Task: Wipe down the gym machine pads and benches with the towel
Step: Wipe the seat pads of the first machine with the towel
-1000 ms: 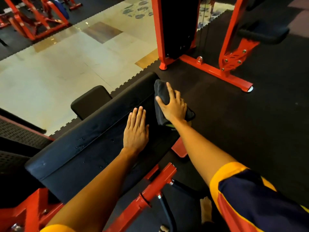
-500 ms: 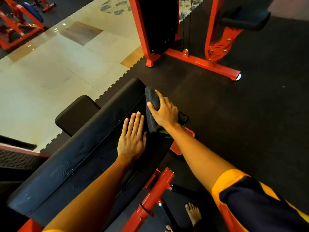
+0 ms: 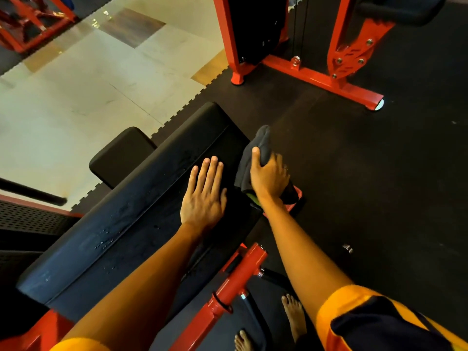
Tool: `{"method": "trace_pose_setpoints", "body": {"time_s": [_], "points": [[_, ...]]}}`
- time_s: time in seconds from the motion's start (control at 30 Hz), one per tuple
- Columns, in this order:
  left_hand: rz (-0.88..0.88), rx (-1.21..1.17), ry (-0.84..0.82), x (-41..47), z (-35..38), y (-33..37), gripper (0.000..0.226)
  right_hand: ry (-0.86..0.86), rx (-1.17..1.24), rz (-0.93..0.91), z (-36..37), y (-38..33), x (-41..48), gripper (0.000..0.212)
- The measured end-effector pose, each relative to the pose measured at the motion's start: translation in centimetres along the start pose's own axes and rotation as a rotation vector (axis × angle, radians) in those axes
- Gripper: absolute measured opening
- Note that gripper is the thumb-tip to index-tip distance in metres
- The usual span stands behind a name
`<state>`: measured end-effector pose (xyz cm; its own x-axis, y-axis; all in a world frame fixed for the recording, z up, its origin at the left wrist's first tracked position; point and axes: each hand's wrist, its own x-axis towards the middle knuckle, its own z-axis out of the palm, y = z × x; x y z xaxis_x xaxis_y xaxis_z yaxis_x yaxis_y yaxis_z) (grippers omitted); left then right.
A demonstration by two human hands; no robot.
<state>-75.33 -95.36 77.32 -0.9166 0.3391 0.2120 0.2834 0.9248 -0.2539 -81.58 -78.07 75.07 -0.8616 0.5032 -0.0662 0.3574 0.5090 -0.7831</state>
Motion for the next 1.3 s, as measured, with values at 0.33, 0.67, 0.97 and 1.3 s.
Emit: {"method": "trace_pose_setpoints", "body": {"time_s": [0.33, 0.67, 0.97, 1.3], "points": [[0.012, -0.018, -0.005, -0.3, -0.4, 0.0, 0.063, 0.076, -0.125, -0.25, 1.3, 4.1, -4.2, 0.071], [0.084, -0.046, -0.036, -0.8, -0.9, -0.8, 0.07, 0.104, -0.216, -0.354, 3.1, 4.9, -10.6, 0.071], [0.173, -0.027, -0.033, -2.9, -0.5, -2.2, 0.065, -0.026, 0.442, 0.266, 1.0, 3.6, -6.3, 0.087], [0.235, 0.003, -0.048, -5.3, -0.5, -3.9, 0.067, 0.05, 0.278, 0.25, 4.1, 2.5, -21.3, 0.081]]}}
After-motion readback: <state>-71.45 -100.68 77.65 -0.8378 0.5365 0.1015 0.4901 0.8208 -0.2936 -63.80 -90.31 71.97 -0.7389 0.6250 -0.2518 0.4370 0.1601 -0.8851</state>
